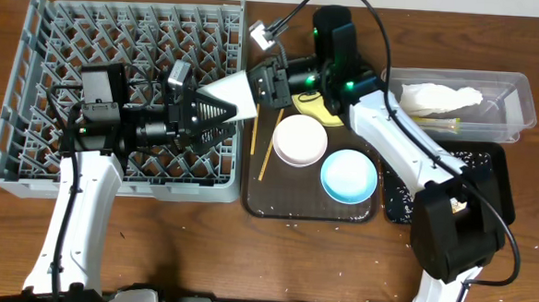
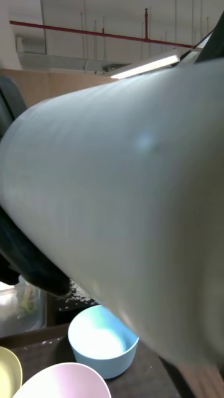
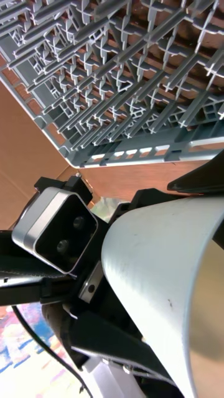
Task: Sort waste into correct bins and load items into the dishwasher
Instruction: 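Hand the white cup from the right gripper to the left gripper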
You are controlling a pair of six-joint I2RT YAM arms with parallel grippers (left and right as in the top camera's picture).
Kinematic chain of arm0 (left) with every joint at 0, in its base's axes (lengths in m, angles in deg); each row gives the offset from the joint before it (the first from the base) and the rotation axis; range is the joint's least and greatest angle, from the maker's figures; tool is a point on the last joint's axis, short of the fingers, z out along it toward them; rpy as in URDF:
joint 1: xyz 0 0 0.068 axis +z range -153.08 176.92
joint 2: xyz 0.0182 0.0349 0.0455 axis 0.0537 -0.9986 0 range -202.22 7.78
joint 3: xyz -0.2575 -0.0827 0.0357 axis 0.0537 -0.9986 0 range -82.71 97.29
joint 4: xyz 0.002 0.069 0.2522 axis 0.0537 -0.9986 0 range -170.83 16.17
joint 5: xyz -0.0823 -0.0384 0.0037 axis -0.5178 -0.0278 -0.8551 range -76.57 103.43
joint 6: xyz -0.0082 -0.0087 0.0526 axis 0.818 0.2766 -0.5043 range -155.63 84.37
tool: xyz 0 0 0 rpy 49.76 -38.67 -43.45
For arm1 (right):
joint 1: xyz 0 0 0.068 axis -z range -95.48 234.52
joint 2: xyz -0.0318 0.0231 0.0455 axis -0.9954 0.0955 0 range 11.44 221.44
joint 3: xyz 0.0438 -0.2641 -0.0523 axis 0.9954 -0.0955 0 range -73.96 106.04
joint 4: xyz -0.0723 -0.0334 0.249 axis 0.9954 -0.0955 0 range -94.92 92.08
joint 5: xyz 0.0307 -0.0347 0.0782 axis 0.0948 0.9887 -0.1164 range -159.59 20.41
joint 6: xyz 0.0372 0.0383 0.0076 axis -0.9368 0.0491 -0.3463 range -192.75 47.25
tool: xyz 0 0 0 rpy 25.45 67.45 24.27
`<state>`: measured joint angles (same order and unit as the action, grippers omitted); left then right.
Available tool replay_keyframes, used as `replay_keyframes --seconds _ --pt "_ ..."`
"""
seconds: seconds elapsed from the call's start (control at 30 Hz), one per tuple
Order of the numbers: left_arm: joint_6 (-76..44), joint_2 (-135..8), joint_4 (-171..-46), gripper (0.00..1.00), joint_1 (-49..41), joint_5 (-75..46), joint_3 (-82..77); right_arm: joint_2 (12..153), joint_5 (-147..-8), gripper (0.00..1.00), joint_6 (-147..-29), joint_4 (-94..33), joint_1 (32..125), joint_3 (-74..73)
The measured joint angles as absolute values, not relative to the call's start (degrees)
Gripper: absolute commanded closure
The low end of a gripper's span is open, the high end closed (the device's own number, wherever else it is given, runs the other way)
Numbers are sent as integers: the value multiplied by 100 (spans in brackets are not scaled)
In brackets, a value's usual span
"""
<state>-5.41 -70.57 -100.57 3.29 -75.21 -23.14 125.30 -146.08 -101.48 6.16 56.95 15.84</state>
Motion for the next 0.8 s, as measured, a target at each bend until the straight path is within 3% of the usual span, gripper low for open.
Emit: replay_keyframes --seconds 0.47,0.63,0.8 --pt "-541 -7057 -10055 16 437 -7519 -2314 12532 -14947 99 -9875 -110 5693 1582" --pt "-535 -7057 -10060 23 437 -7512 -2314 12532 -14873 99 -9779 -171 5690 1582" --pt "-521 -7057 -10068 37 437 -7466 -2316 12532 -14866 99 -9772 -156 5690 1584"
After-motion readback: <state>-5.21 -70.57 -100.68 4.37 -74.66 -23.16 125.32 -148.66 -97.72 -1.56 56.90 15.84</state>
